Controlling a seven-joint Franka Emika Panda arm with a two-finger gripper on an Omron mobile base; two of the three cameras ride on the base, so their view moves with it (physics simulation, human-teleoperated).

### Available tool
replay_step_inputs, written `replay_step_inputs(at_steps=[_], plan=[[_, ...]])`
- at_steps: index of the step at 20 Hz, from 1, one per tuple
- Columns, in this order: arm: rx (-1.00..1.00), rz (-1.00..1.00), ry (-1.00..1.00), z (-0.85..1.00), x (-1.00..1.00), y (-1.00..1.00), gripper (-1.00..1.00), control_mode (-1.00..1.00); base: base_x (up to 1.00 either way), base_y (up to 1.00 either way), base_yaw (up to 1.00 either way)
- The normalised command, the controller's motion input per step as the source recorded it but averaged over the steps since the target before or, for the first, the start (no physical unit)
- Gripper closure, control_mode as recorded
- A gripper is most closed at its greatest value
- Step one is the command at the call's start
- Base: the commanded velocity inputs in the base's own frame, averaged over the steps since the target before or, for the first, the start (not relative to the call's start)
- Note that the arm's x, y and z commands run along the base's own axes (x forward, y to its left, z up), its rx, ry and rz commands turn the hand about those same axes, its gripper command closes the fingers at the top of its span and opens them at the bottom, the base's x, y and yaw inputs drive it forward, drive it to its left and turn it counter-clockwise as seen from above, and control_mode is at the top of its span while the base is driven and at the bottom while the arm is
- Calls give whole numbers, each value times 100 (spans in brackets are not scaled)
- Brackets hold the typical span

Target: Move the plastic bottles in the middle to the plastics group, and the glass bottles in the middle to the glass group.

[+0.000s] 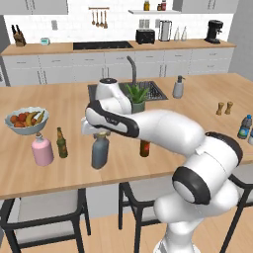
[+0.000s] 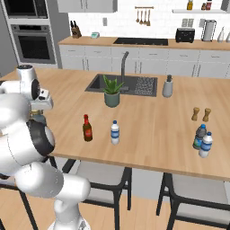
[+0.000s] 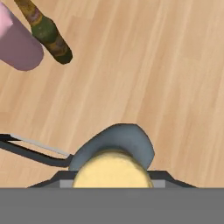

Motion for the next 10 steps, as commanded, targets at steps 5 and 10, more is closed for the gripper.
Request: replay_step_inputs(at_steps=[5,10], plan=[[0,8,4,0,2,66,100,-100,0,0,0],[-1,4,3,0,2,61,100,-100,0,0,0]])
